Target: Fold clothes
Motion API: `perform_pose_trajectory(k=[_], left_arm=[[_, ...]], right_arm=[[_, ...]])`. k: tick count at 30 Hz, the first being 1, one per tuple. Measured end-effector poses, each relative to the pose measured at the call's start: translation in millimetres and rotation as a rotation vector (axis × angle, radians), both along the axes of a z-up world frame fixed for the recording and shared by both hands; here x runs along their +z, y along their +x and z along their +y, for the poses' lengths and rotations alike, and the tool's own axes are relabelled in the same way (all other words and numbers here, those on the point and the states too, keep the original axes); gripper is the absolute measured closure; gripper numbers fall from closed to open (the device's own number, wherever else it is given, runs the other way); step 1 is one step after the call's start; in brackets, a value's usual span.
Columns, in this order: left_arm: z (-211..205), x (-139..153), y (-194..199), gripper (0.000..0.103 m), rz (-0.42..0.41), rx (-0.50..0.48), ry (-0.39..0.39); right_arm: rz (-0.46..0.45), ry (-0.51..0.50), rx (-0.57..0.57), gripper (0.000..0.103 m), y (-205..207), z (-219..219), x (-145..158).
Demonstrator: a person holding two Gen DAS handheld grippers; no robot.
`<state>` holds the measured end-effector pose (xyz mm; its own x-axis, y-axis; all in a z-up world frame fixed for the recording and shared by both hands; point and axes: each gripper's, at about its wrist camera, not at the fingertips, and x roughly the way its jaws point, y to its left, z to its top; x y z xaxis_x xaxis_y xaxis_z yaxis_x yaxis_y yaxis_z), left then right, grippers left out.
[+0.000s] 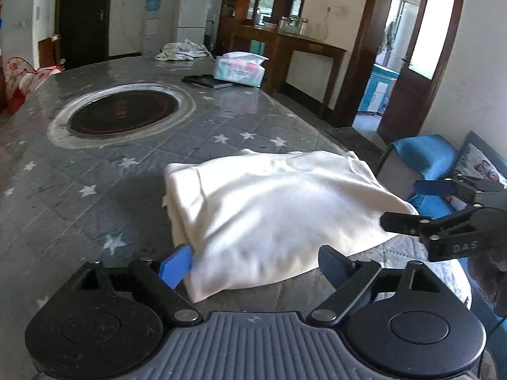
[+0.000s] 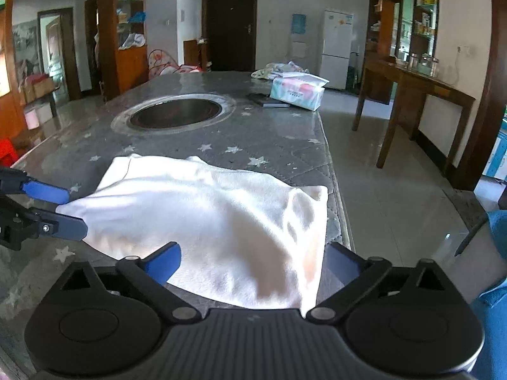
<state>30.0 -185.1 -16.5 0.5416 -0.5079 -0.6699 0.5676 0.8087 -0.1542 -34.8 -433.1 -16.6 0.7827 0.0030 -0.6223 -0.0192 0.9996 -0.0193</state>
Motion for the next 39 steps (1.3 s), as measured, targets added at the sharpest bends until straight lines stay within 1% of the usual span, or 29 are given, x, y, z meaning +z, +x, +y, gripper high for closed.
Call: perform_pose_trajectory(k=[6, 10, 13, 20, 27, 29, 39], left_arm=[[10, 0, -7, 0.004, -0.012, 0.030, 0.000], [17, 4, -15, 0.000, -0.046, 0.037, 0.001], [22, 8, -21, 0.000, -0.064, 0.037, -0.013], [33, 14, -30, 0.000, -0.097, 0.068, -0.029], [46, 14, -32, 0.000, -0.096, 0.114, -0.026], [49, 15, -34, 0.000, -0.092, 0.125, -0.020], [56, 16, -44, 0.000, -0.074, 0.142, 0.003]], right_arm=[[-0.045, 0.024, -0.031, 0.000, -15, 5, 6], [-0.055, 0.006, -0.046, 0.000, -22, 11, 7], [-0.066, 0.014, -0.058, 0.000, -28, 14, 9], [-0.093, 0.098, -0.099, 0.000, -40, 13, 13], [-0.060, 0.123, -0.128, 0.000, -42, 21, 13], [-0.048, 0.115, -0.133, 0.000, -44, 25, 13], [-0.021, 0.105, -0.162, 0.000, -47, 36, 15]])
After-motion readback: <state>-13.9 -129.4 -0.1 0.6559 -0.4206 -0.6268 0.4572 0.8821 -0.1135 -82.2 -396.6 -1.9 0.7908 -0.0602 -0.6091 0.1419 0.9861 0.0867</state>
